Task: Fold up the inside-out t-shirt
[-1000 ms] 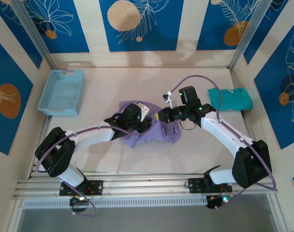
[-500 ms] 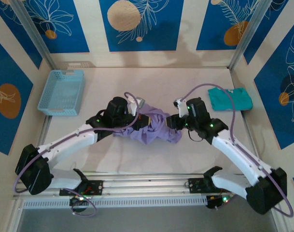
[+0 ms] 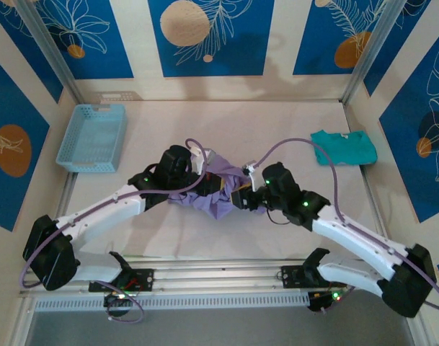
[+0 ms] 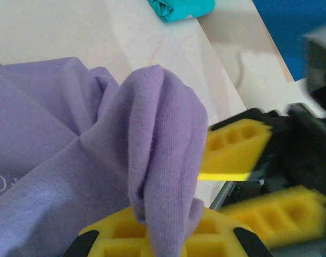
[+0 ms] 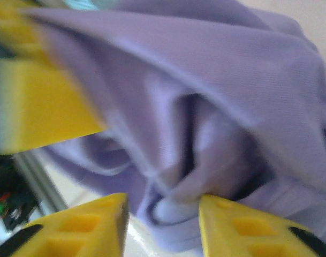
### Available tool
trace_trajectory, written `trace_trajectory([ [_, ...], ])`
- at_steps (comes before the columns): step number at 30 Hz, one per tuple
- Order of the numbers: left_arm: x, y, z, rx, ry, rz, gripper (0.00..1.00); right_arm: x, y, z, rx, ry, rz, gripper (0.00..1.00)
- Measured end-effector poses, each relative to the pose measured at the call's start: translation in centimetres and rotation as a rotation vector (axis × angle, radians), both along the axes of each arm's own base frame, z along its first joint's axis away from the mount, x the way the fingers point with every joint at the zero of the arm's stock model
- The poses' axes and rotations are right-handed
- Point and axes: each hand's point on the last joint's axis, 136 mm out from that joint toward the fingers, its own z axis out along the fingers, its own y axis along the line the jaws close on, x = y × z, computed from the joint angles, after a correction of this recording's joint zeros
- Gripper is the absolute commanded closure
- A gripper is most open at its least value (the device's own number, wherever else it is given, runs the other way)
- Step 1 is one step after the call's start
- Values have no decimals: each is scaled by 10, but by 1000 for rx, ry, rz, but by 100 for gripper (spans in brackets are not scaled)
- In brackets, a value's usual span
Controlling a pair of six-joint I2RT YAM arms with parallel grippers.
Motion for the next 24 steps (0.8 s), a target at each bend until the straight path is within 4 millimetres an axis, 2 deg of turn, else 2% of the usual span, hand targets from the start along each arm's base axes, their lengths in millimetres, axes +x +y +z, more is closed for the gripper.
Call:
trace_trajectory([
  [2, -1, 1, 4, -19, 11, -2, 100, 9, -7, -12, -49, 20, -49, 87],
  [4, -1, 4, 16, -64, 15, -3, 100, 15, -18, -18, -74, 27, -94, 92],
  [9, -6, 6, 35, -141, 15, -32, 100, 24, -38, -9, -43, 8, -160, 93],
  [11, -8, 5, 38, -157, 20, -47, 100, 22, -42, -5, -48, 6, -166, 90],
  [15, -7, 7, 39, -168, 33, -44, 100, 14, -48, 4, -67, -21, -144, 72],
  [18, -3, 9, 40, -172, 34, -32, 100, 0, -47, 23, -39, -82, -85, 63],
  [21, -2, 9, 40, -175, 34, -29, 100, -18, -35, 46, 35, -141, 13, 63],
  [24, -2, 9, 40, -176, 31, -29, 100, -29, -18, 57, 94, -162, 103, 68],
])
